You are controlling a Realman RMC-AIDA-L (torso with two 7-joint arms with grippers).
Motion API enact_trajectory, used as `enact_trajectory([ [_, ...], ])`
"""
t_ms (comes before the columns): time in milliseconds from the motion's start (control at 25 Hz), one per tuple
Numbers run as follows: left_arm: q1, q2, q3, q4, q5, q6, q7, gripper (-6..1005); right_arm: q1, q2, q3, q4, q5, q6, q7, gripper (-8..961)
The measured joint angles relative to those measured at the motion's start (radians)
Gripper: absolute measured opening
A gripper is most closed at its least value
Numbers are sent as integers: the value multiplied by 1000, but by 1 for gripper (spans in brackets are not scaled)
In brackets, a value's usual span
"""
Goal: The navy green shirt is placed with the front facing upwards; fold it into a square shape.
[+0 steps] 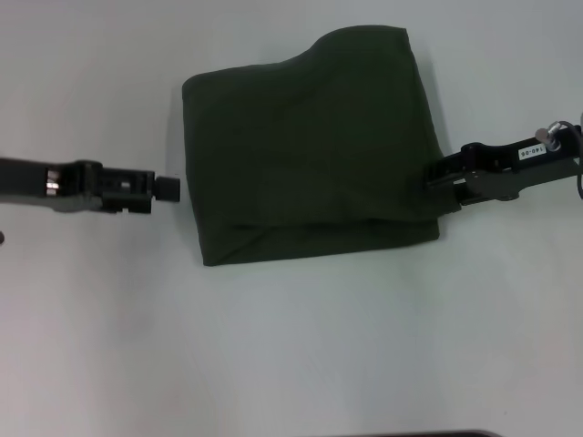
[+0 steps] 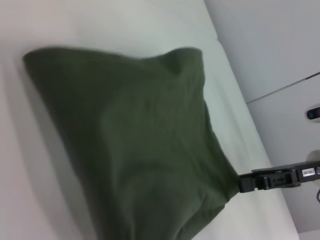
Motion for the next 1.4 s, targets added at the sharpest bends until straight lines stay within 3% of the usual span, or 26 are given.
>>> enact_trajectory([
  [160, 9, -16, 23, -35, 0, -15, 2, 875, 3, -3, -1, 0, 0, -1, 1, 555],
  [360, 19, -72, 92, -48, 6, -110, -4, 875, 1, -6, -1, 1, 1, -2, 0, 553],
  [480, 6, -91, 107, -72, 26, -162, -15, 876, 0, -9, 0, 1, 4, -6, -1, 554],
  [1120, -27, -99, 124, -88, 78, -280, -73, 876, -1, -12, 8, 1, 6, -10, -3, 553],
  [1400, -41, -116, 160, -93, 78, -294, -76, 876, 4, -12, 8, 1, 6, -11, -1, 555],
])
